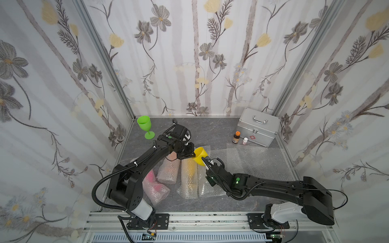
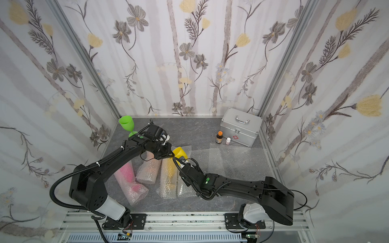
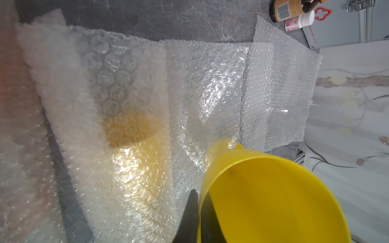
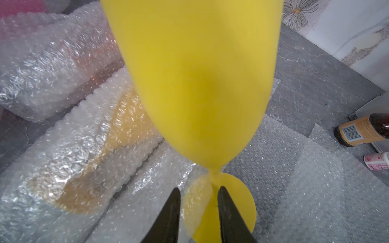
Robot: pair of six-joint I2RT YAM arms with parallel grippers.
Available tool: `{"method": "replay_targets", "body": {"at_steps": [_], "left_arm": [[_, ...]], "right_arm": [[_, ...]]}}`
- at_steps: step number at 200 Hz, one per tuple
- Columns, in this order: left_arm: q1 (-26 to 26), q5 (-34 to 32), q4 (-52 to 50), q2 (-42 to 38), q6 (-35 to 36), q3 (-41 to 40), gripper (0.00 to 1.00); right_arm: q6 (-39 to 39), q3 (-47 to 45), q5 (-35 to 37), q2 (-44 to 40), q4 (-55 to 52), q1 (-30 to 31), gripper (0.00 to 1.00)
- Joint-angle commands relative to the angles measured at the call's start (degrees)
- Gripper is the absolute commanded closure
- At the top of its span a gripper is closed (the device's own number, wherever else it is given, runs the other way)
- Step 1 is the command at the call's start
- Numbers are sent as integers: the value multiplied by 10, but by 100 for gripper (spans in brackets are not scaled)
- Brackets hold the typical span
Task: Unpack wine glasses from bubble wrap
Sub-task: Pick up the wine glass from the bubble wrap, then place the wine glass at the center of the board.
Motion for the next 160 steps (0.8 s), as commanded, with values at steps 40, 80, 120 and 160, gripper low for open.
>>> {"method": "replay_targets", "body": {"at_steps": [40,80,120,160], "left_arm": [[13,29,36,-14,-21,12,100],[35,33,51,-18,-31,23,100],[79,12,45,-19,-25,65,100],[136,-30,24,-1,-9,128,100]], "right_arm": [[8,-19,-85,-114,24,-25,62],[44,-63,-134,-240,42,-94,61],[76,-104,-159,-321,45,-158,61],[92,-130,-165,-349,49,-180,62]]}}
